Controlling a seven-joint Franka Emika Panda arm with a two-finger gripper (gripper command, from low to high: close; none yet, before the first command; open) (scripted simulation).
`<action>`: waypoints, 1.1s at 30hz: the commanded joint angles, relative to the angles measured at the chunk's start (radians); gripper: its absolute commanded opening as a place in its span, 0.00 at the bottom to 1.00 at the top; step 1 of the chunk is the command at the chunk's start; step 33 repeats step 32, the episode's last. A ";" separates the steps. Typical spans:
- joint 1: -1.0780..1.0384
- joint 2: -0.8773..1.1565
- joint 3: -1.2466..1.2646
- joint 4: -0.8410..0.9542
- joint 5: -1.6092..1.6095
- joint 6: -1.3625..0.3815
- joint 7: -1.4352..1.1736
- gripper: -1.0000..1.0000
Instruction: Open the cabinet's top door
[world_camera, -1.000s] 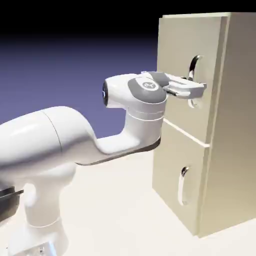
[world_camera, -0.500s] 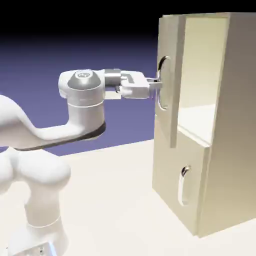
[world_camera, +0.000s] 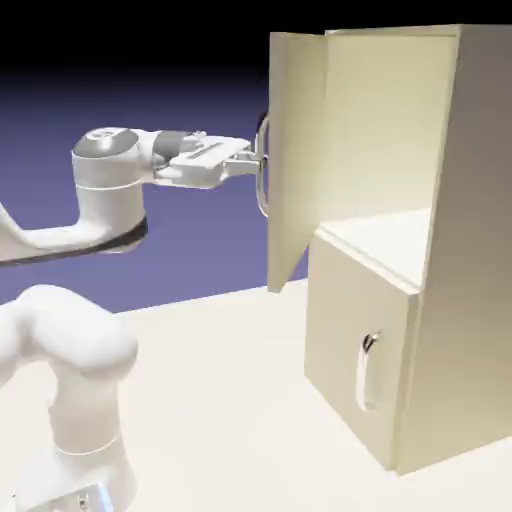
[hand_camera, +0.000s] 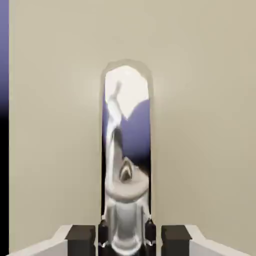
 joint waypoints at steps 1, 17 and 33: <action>-0.002 0.013 0.036 0.007 0.032 -0.029 0.007 0.00; -0.247 0.395 0.616 0.357 0.489 -0.573 0.152 0.00; -0.707 0.661 1.060 0.774 0.647 -0.964 0.241 1.00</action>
